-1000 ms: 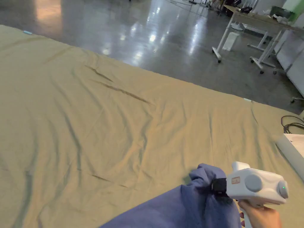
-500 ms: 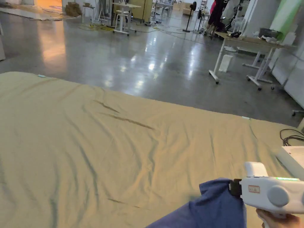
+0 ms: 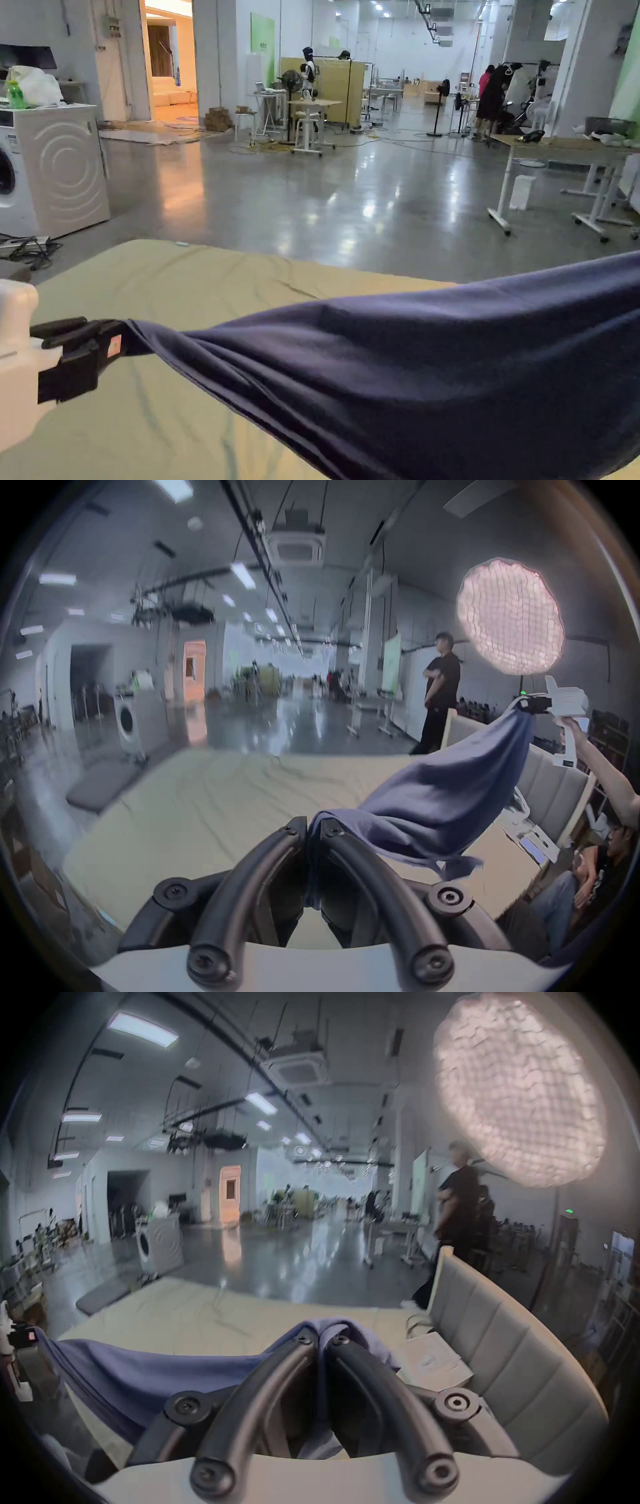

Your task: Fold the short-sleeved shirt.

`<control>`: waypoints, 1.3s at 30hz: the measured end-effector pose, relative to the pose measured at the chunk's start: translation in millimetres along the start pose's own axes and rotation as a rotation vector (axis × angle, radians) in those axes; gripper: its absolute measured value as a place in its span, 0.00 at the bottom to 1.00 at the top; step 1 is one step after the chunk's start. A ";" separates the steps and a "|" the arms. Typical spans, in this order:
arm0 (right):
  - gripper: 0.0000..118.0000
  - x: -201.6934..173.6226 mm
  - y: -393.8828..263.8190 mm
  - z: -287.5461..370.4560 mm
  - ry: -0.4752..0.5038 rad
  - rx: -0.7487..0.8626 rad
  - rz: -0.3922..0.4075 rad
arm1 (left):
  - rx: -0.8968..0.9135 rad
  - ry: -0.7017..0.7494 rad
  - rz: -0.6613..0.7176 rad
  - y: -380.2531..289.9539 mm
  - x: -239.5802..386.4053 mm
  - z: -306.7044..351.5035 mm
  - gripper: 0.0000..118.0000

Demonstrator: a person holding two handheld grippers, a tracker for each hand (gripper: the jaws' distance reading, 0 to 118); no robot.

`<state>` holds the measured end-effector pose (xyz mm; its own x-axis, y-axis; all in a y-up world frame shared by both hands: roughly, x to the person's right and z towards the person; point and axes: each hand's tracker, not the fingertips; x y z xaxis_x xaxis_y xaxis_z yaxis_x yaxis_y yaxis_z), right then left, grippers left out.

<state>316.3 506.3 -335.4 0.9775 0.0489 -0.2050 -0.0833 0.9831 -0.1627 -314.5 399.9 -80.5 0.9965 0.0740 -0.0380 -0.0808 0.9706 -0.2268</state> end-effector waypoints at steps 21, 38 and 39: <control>0.02 21.2 103.4 70.5 -0.053 0.178 -0.150 | 0.261 0.030 0.003 123.1 -15.0 3.8 0.07; 0.02 14.4 73.6 32.0 -0.067 0.103 -0.093 | 0.190 0.027 0.046 118.6 -31.0 -54.5 0.07; 0.02 14.0 73.2 28.3 -0.069 0.097 -0.089 | 0.165 0.033 0.039 116.9 -33.3 -66.9 0.07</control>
<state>329.4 584.0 -322.9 0.9915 -0.0307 -0.1266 0.0203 0.9964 -0.0825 -358.4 495.5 -170.8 0.9913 0.1075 -0.0758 -0.1122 0.9918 -0.0616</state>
